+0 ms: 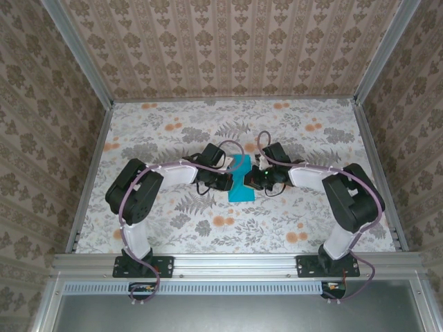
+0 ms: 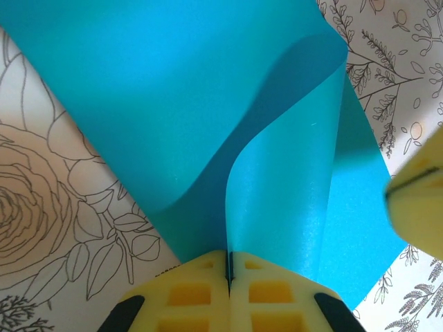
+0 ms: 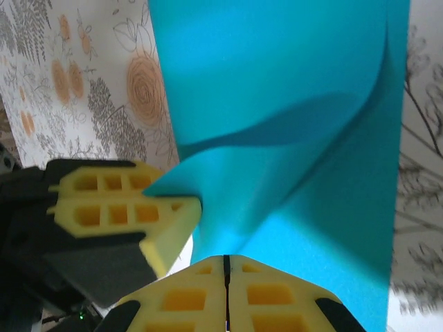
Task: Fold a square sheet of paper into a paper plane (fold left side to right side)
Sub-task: Fold the triangle a second time at the center of the table.
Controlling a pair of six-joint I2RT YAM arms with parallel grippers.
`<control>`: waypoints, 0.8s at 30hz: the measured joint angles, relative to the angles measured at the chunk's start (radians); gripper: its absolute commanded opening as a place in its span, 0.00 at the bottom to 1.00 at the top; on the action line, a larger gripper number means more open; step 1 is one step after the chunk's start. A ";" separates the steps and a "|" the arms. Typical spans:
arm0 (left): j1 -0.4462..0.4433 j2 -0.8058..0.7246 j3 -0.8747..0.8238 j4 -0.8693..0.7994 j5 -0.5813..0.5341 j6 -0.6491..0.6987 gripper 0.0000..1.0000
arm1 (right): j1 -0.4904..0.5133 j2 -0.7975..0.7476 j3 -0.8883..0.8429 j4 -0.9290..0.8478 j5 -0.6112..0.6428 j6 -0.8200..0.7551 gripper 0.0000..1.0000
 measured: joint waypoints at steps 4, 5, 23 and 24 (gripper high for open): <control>-0.003 0.000 0.000 0.000 -0.004 0.000 0.05 | 0.001 0.053 0.045 0.022 -0.015 0.004 0.08; -0.005 0.000 0.002 -0.001 -0.006 0.000 0.05 | 0.002 0.065 0.055 0.027 -0.017 0.004 0.08; -0.012 0.002 0.013 -0.018 -0.018 0.004 0.05 | 0.007 0.126 0.103 -0.066 0.012 -0.059 0.08; -0.012 0.002 0.013 -0.018 -0.018 0.004 0.05 | 0.007 0.126 0.104 -0.075 0.016 -0.062 0.07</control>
